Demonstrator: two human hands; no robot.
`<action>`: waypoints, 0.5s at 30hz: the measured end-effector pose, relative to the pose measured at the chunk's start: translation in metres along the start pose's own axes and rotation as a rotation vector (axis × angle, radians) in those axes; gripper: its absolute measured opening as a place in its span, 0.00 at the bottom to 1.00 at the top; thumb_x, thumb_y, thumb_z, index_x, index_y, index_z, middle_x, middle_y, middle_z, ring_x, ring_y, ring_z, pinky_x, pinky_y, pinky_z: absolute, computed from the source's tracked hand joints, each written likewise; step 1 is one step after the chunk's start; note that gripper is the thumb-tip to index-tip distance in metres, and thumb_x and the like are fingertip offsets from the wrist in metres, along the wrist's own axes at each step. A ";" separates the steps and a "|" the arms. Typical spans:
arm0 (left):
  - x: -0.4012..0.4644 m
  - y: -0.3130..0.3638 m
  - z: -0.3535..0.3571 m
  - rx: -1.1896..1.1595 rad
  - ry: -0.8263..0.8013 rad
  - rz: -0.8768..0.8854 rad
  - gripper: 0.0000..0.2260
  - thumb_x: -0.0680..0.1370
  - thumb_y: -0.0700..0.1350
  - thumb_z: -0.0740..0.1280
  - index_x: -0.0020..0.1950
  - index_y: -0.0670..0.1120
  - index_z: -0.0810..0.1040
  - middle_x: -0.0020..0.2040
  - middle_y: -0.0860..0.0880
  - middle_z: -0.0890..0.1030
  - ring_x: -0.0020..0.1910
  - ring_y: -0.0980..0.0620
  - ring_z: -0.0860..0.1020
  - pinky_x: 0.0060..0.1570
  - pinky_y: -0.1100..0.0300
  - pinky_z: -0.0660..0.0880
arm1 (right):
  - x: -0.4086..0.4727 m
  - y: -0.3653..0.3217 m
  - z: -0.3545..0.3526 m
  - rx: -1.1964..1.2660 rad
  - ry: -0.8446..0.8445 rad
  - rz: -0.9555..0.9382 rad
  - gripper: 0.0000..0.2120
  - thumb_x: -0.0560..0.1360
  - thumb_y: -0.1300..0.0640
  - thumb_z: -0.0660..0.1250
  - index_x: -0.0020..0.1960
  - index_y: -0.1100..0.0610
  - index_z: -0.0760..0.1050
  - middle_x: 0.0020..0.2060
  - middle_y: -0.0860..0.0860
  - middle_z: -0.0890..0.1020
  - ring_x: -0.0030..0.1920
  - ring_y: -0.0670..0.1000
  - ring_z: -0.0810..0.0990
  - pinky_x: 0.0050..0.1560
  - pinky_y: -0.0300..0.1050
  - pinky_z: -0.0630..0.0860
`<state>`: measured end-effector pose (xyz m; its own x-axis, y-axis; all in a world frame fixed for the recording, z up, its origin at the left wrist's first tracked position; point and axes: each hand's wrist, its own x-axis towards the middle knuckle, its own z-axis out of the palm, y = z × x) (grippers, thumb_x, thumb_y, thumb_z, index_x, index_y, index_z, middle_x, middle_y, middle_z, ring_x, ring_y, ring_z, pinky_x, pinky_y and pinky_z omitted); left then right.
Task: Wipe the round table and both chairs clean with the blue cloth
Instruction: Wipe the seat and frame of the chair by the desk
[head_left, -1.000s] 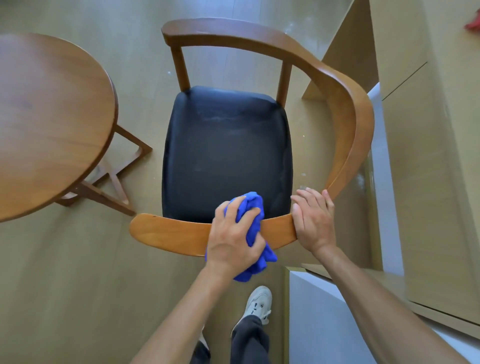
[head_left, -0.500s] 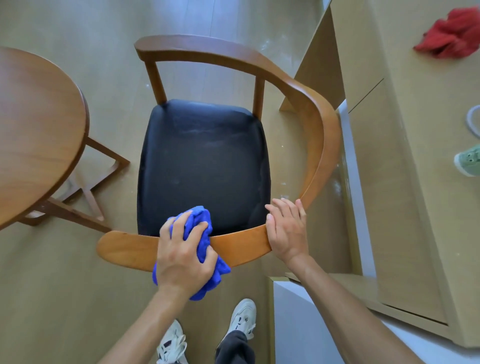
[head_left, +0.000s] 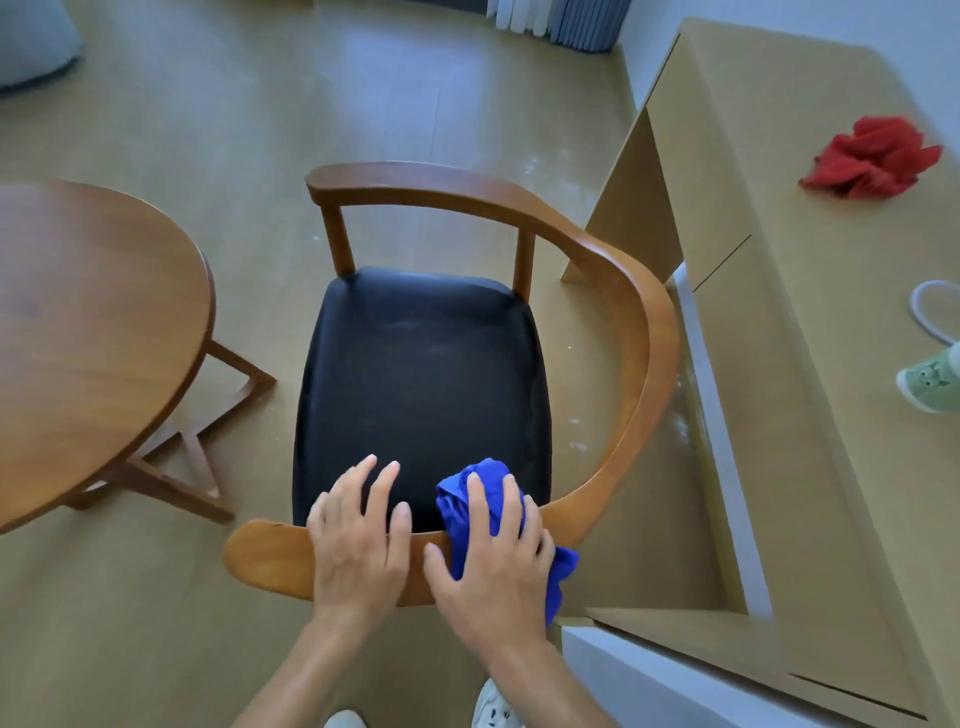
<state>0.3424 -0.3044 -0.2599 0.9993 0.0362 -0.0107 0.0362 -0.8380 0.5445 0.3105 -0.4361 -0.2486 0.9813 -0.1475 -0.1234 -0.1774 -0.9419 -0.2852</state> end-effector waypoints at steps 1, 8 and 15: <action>0.005 -0.012 -0.003 0.120 -0.016 -0.011 0.24 0.77 0.51 0.52 0.65 0.42 0.77 0.66 0.41 0.75 0.65 0.40 0.73 0.64 0.38 0.65 | -0.002 -0.008 0.005 -0.042 0.015 0.017 0.33 0.67 0.37 0.63 0.69 0.50 0.71 0.68 0.56 0.72 0.64 0.62 0.73 0.58 0.61 0.73; 0.011 -0.036 0.008 0.416 -0.140 -0.001 0.26 0.76 0.53 0.51 0.67 0.43 0.76 0.69 0.40 0.73 0.70 0.39 0.68 0.68 0.38 0.59 | 0.008 0.052 0.014 -0.077 0.174 -0.468 0.19 0.71 0.49 0.67 0.62 0.50 0.77 0.62 0.57 0.77 0.54 0.61 0.76 0.48 0.55 0.75; 0.012 -0.032 0.011 0.441 -0.114 -0.001 0.26 0.76 0.53 0.51 0.69 0.43 0.73 0.70 0.41 0.72 0.71 0.40 0.67 0.68 0.39 0.59 | 0.079 0.137 -0.036 -0.155 0.238 -0.133 0.19 0.67 0.57 0.72 0.57 0.57 0.79 0.60 0.59 0.77 0.51 0.63 0.76 0.42 0.58 0.76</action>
<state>0.3529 -0.2831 -0.2865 0.9932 -0.0022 -0.1167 0.0137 -0.9907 0.1350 0.3667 -0.5882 -0.2631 0.9882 -0.0695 0.1367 -0.0512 -0.9898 -0.1331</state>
